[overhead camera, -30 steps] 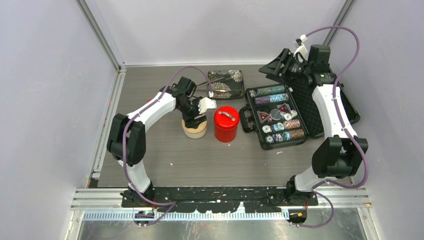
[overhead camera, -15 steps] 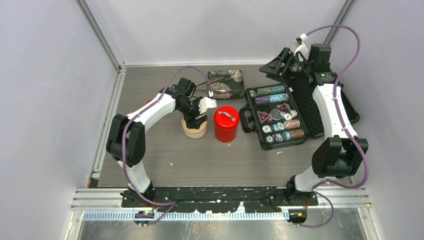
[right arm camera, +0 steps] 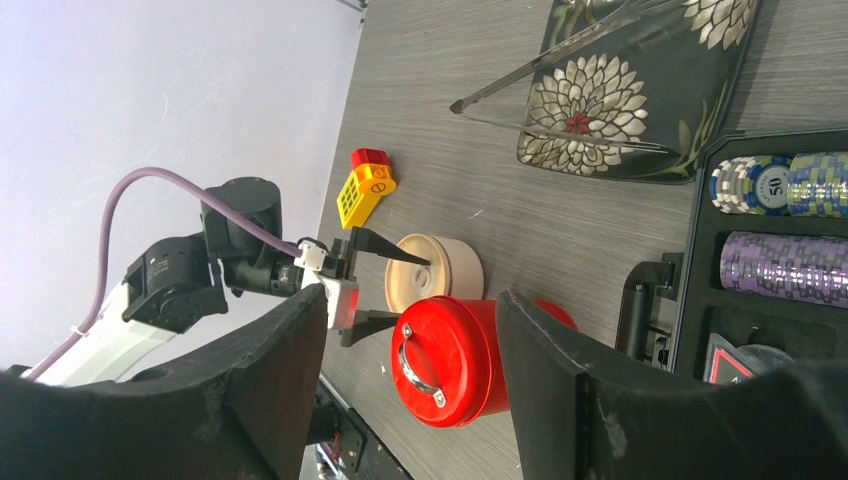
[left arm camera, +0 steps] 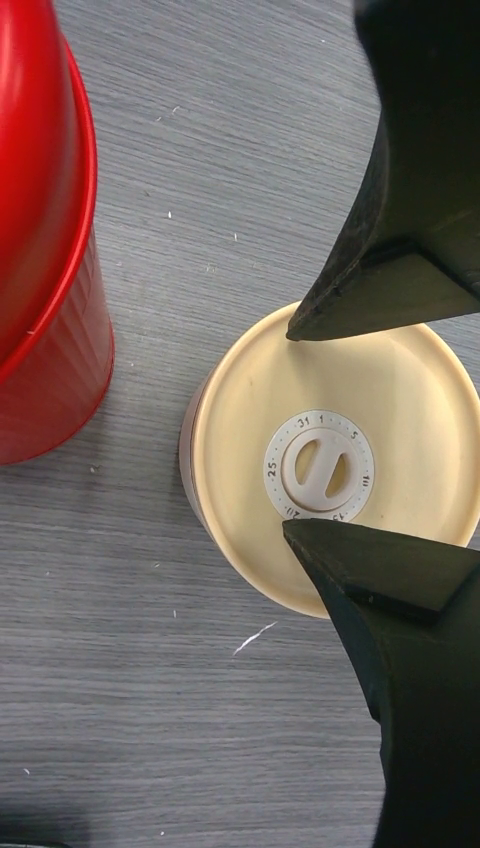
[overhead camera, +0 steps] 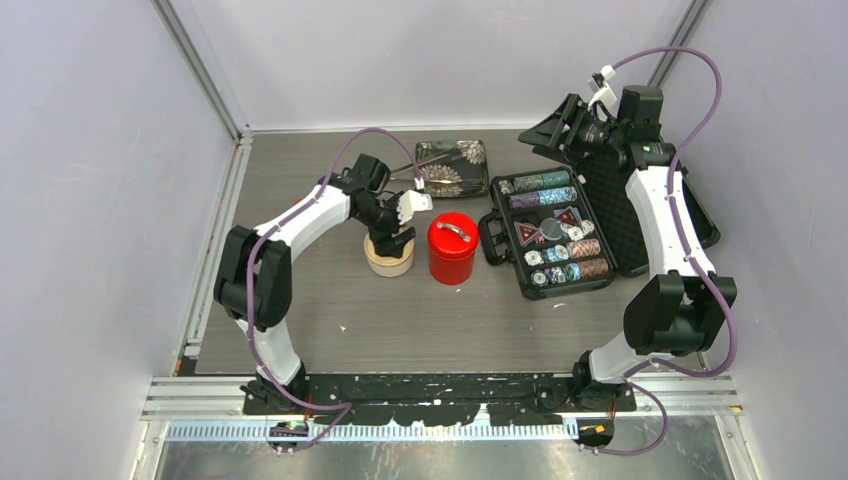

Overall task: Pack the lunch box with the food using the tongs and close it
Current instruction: Close the box lid on the packing box.

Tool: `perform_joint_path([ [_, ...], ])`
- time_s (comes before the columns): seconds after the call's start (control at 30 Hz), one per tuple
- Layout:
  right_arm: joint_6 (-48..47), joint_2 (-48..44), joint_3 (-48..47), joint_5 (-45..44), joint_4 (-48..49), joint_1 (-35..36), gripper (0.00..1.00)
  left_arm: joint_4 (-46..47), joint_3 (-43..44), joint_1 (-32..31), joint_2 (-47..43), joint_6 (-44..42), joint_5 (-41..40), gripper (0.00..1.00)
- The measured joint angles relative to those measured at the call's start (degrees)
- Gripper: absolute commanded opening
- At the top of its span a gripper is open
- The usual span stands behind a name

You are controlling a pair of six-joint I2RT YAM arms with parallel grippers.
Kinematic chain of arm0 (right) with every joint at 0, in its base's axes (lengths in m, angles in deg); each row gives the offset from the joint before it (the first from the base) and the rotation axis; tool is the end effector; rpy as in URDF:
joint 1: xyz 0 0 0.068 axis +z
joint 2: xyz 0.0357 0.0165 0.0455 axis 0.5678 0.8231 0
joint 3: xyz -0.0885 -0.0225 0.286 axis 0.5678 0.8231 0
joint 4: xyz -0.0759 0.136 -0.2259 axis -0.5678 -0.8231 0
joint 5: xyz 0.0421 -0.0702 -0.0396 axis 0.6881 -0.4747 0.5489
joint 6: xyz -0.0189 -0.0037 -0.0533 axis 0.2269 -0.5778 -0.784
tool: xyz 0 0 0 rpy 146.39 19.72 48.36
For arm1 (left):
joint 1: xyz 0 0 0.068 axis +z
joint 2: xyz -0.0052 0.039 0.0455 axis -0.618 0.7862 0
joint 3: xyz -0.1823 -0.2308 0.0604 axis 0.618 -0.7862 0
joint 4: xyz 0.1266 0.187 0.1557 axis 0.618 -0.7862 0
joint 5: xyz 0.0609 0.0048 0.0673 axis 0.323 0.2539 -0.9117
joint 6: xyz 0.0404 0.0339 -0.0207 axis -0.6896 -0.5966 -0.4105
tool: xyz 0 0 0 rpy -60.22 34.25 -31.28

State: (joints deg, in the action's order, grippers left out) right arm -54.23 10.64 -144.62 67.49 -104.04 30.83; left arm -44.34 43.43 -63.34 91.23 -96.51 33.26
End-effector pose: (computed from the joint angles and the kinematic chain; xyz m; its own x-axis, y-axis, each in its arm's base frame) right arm 0.3646 0.0052 0.4166 -0.6972 0.3934 -0.5993 -0.2945 0.6049 0.7398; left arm 0.3416 -0.1829 0.2433 -0.1987 0.7729 -0.6026 0.9772 0.2033 -0.0615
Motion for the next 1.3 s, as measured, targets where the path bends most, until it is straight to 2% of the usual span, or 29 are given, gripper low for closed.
perform_joint_path([
  [0.57,0.0,0.0,0.0,0.0,0.0,0.0,0.67,-8.7,4.2,-0.3,0.4,2.3,-6.2,0.71],
  [1.07,-5.1,0.0,1.0,-0.2,-2.5,0.0,0.68,-0.9,-2.8,-0.3,-4.3,4.1,-10.4,0.72],
  [1.23,-8.1,-0.1,2.4,-0.7,-4.3,0.0,0.73,-1.0,-3.0,-0.3,-5.8,7.7,-9.0,0.79],
  [1.27,-8.5,-0.2,2.5,-0.8,-4.7,0.0,0.75,-1.1,-2.9,-0.3,-6.5,8.7,-8.7,0.91],
  [1.3,-9.0,-0.3,2.5,-1.0,-5.0,0.0,0.76,-1.1,-2.7,-0.2,-7.3,9.8,-8.6,0.98],
])
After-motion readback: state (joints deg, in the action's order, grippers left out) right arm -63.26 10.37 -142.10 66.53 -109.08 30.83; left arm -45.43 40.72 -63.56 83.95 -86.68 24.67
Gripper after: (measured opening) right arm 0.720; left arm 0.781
